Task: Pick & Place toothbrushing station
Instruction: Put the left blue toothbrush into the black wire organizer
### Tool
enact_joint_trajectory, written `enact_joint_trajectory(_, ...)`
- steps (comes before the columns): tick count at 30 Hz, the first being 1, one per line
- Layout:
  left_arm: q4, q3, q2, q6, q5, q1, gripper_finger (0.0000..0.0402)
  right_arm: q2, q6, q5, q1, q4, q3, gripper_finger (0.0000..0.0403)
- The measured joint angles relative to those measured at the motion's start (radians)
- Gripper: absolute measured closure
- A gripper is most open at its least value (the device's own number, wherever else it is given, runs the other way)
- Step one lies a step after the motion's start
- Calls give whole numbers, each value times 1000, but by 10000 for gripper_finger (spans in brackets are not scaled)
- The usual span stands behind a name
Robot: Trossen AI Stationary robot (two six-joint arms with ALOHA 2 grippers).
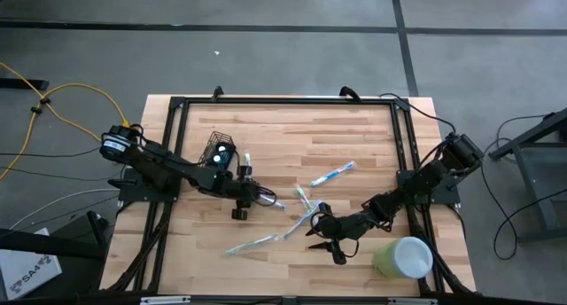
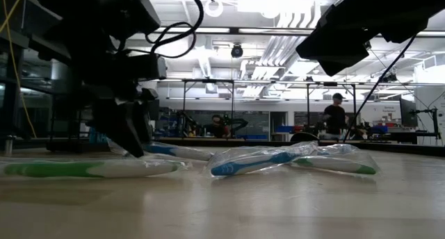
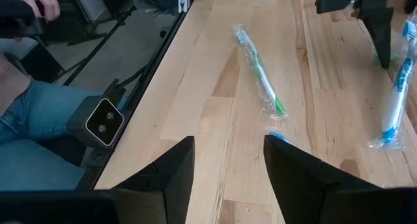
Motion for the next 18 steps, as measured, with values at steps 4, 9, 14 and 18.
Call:
enact_joint_trajectory(4,16,1,9,9,13,12,257,0,0,0,0,1,0,228)
enact_joint_trajectory(9,20,1,9,12,13,20,263,0,0,0,0,1,0,228)
enact_joint_trajectory(14,25,1,9,12,16,20,303,0,0,0,0,0,0,228)
enact_joint_trajectory(18,32,1,9,11,41,20,345,0,0,0,0,0,0,228)
